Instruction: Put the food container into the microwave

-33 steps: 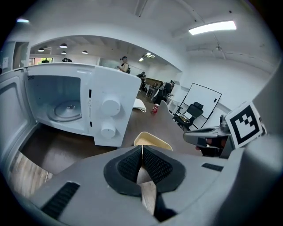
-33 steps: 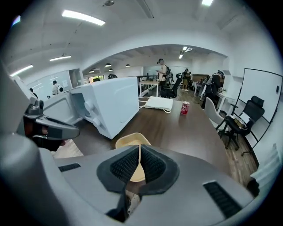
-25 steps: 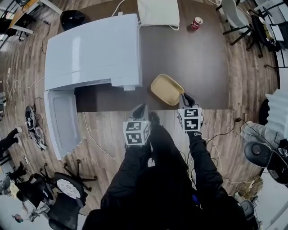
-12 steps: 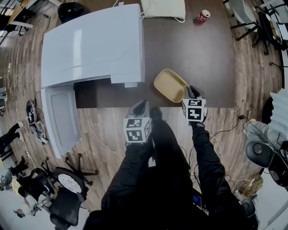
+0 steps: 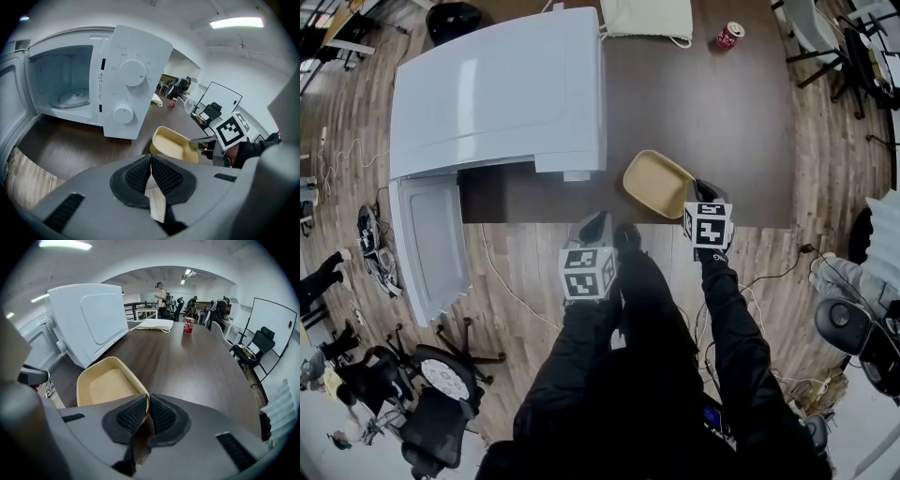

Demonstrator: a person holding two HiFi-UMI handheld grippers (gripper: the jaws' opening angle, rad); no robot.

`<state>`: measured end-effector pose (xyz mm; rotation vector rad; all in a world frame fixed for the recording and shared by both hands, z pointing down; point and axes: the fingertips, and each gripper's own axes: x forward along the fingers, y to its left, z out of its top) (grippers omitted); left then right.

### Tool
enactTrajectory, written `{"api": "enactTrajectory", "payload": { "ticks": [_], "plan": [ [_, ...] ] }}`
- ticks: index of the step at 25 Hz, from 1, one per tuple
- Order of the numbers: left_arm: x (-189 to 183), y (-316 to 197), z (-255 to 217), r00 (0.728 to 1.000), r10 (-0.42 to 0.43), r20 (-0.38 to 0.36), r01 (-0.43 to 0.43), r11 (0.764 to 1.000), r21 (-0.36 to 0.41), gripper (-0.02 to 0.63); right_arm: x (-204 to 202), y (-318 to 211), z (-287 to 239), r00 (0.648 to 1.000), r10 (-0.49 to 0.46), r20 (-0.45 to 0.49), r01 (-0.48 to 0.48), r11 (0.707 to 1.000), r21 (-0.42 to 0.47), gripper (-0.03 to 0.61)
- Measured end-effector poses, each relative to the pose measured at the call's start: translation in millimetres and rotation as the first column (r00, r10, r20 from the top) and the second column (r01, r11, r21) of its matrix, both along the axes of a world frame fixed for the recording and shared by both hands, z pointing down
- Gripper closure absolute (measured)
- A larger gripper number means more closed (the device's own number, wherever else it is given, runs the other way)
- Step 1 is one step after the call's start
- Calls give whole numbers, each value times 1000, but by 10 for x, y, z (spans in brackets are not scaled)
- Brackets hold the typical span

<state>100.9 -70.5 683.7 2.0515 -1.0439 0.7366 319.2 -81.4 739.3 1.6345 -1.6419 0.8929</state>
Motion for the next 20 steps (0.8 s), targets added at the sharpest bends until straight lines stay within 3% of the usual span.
{"api": "enactTrajectory", "payload": {
  "ticks": [20],
  "plan": [
    [-400, 209, -160, 996, -86, -3, 86, 996, 17, 578, -513, 314, -496, 990, -109, 89, 108, 994, 9, 543]
  ]
}}
